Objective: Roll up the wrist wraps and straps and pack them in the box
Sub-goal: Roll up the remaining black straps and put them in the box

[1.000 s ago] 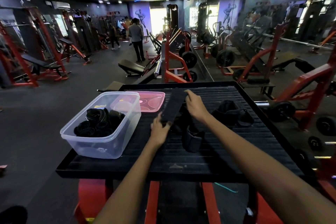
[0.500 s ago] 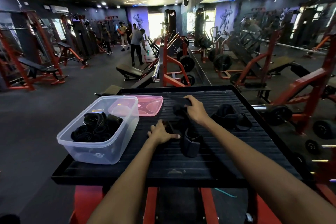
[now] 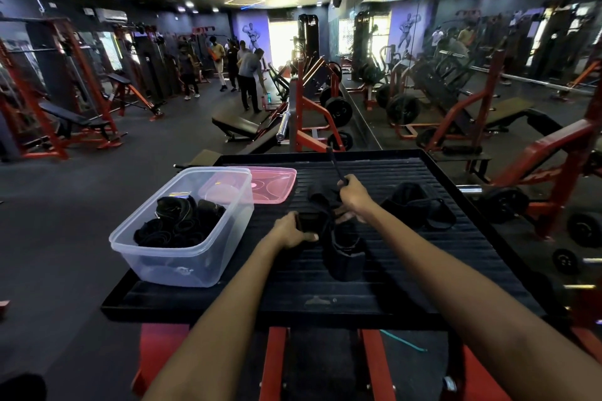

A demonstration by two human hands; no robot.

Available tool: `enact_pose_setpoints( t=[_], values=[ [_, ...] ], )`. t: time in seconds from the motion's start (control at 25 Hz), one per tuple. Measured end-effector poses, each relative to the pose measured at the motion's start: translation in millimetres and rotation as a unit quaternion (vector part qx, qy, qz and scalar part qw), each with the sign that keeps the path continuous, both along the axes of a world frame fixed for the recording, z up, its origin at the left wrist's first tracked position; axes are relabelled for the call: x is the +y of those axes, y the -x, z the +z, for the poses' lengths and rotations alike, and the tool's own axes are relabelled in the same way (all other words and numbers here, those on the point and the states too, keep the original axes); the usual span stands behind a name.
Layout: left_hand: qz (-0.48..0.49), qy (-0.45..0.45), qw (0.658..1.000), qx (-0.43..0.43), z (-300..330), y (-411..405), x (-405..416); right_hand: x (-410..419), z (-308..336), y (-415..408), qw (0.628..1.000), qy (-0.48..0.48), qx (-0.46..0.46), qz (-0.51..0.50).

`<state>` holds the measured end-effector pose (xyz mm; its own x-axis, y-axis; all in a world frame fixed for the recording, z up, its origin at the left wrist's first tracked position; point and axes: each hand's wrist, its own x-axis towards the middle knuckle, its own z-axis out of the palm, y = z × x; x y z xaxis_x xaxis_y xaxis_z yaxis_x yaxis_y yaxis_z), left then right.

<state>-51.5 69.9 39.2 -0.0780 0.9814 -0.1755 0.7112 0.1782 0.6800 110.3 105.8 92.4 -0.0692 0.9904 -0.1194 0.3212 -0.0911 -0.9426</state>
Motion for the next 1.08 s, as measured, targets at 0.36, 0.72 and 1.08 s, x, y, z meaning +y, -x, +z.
enact_pose_setpoints(
  t=[0.36, 0.72, 1.08],
  values=[
    [0.043, -0.218, 0.972, -0.071, 15.3, -18.3, -7.6, -15.3, -6.3, 25.4, 0.99, 0.017, 0.132, 0.055],
    [0.097, -0.177, 0.977, 0.068, 50.2, -26.2, 2.2, -3.5, 5.5, -3.0, 0.998, -0.059, -0.006, -0.028],
    [0.155, -0.034, 0.797, -0.583, 11.3, -25.5, -5.5, -3.4, 2.7, -15.5, 0.996, -0.077, 0.025, -0.029]
  ],
)
